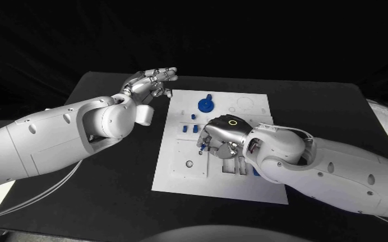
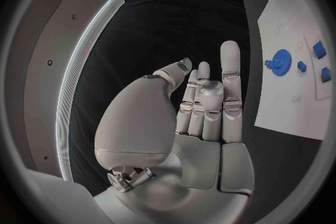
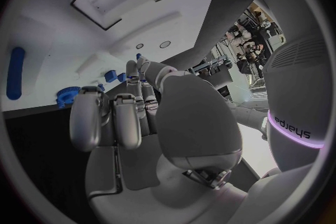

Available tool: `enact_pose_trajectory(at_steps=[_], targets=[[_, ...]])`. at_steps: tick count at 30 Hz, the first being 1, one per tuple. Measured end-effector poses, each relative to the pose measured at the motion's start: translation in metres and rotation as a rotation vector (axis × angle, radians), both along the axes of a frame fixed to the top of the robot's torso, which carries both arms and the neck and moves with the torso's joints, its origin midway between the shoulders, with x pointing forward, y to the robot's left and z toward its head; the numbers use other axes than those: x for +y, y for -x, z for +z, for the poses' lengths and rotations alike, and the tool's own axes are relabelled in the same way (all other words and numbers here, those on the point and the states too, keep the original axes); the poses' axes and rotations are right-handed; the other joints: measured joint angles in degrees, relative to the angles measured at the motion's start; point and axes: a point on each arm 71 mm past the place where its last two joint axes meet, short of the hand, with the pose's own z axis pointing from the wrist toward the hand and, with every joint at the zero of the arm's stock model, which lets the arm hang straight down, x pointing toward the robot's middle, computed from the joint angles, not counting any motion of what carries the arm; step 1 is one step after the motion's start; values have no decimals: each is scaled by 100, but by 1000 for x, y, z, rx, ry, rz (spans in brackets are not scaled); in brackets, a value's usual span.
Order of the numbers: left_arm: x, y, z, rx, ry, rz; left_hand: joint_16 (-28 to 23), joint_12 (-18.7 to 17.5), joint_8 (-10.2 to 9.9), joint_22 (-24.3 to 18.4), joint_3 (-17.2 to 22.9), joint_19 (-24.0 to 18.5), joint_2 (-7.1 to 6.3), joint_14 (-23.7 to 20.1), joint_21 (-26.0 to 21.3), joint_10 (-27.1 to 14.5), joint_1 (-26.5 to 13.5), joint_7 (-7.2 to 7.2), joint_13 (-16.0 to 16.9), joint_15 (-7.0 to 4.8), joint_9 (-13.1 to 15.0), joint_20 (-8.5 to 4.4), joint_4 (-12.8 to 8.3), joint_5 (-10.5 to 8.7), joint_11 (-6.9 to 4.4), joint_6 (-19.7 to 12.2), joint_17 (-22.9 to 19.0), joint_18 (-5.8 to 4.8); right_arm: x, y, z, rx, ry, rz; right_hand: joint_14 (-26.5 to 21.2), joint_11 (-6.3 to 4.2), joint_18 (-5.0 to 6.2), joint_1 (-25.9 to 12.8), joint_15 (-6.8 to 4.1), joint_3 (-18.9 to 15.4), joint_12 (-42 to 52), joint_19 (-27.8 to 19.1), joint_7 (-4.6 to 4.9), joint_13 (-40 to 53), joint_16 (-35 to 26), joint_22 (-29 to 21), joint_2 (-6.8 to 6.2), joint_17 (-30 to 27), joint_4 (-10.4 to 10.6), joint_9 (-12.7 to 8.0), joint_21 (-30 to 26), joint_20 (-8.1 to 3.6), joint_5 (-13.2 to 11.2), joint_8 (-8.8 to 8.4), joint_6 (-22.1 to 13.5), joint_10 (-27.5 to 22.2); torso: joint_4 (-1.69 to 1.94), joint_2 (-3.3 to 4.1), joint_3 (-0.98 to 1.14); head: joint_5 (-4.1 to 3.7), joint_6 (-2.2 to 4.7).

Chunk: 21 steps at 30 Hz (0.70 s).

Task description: Assemble the parts on the task board

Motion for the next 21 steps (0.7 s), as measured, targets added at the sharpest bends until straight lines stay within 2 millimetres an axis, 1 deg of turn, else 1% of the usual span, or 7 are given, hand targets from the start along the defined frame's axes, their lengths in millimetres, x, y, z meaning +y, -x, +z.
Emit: enact_pose_trajectory(at_steps=[5, 21], targets=[[0, 0, 0, 0, 1, -2, 0, 0, 0, 0, 0, 0, 0, 0, 0, 0, 0, 0, 0, 0, 0, 0, 0, 0, 0, 0, 0, 0, 2, 0, -5, 13, 7, 5, 0, 2, 0, -8, 0, 0, 0, 0, 1, -1, 0, -6, -8, 0, 0, -1, 0, 0, 7, 0, -1, 2, -3, -2, 1, 14, -35], [0, 0, 0, 4, 2, -8, 0, 0, 0, 1, 0, 0, 0, 0, 0, -40, 0, 0, 6, 0, 1, 0, 0, 0, -1, 0, -9, 0, 7, 0, -10, 29, 26, 17, 0, 9, 0, -14, 0, -3, 0, 0, 6, -5, 0, -8, -15, -1, 2, -5, 0, 0, 17, -5, -6, 9, -4, -4, 1, 24, -86]])
